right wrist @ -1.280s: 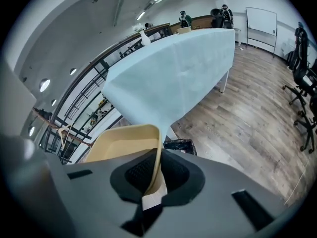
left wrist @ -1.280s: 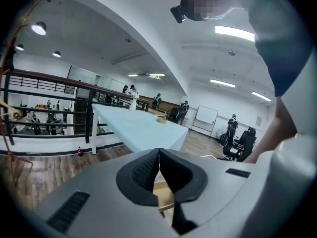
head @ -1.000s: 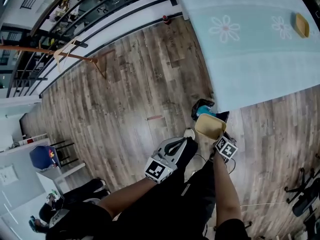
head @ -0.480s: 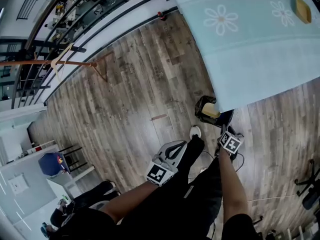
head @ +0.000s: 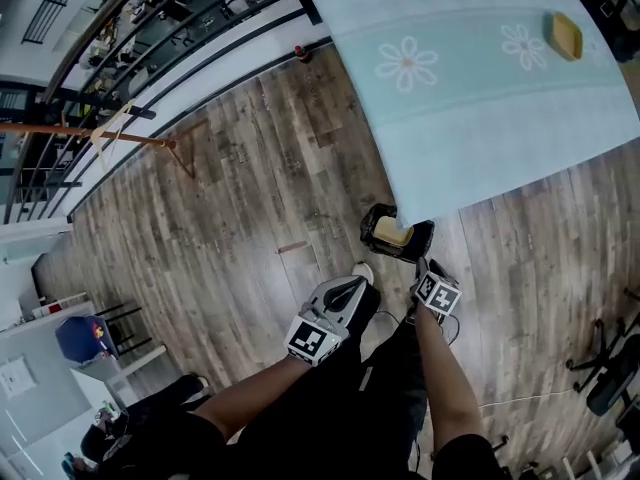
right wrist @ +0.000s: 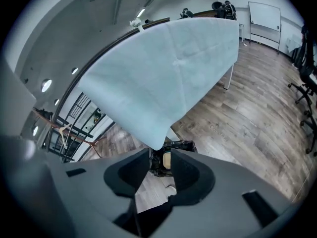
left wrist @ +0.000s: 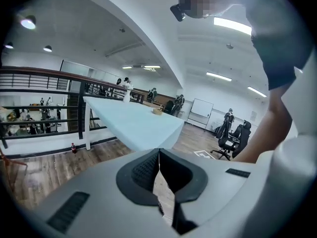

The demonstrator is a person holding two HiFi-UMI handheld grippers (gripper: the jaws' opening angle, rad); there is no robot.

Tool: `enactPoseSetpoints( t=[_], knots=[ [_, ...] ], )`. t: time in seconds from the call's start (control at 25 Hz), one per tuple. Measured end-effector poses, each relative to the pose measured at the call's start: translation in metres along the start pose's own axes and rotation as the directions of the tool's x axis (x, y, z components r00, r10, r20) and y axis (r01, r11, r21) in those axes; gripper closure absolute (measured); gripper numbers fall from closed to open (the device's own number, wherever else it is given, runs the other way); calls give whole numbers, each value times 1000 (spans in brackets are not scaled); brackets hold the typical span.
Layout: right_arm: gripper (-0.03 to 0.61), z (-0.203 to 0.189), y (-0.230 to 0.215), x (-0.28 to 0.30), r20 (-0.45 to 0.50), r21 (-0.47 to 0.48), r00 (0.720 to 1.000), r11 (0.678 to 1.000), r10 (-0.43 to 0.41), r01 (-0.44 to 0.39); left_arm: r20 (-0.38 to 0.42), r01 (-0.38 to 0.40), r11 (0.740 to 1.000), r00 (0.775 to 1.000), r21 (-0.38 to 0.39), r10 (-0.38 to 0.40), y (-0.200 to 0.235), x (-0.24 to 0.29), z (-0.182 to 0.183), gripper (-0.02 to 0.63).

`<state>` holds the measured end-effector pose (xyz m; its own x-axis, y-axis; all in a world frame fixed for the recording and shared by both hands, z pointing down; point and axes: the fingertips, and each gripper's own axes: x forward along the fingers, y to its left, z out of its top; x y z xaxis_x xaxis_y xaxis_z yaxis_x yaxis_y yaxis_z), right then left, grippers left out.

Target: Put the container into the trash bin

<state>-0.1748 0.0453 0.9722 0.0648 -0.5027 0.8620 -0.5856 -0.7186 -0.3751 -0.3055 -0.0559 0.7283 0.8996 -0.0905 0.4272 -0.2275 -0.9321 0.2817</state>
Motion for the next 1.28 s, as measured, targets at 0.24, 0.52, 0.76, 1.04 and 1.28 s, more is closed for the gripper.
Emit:
enactPoseSetpoints(
  t=[0.24,0.52,0.76,1.04,1.28],
  knots=[
    [439,20,16,-62,0,-15,996,996,86,-86,33,-14,1000,999,22,14,-31,2,34,600],
    [461,54,8,-155,45,-119,988,982,151,-145,72,0,999,997,45,-4,-100,30,77,600],
    [512,98,-21,-227,149,-129,957,965,248,-230,91,31,999,995,42,-34,-174,78,100,600],
    [540,154,-68,-317,291,-189,900,941,325,-279,101,86,995,991,56,-91,-274,139,126,600],
    [540,186,-123,-362,353,-251,887,943,299,-218,123,131,986,982,103,-143,-339,188,154,600]
  ],
)
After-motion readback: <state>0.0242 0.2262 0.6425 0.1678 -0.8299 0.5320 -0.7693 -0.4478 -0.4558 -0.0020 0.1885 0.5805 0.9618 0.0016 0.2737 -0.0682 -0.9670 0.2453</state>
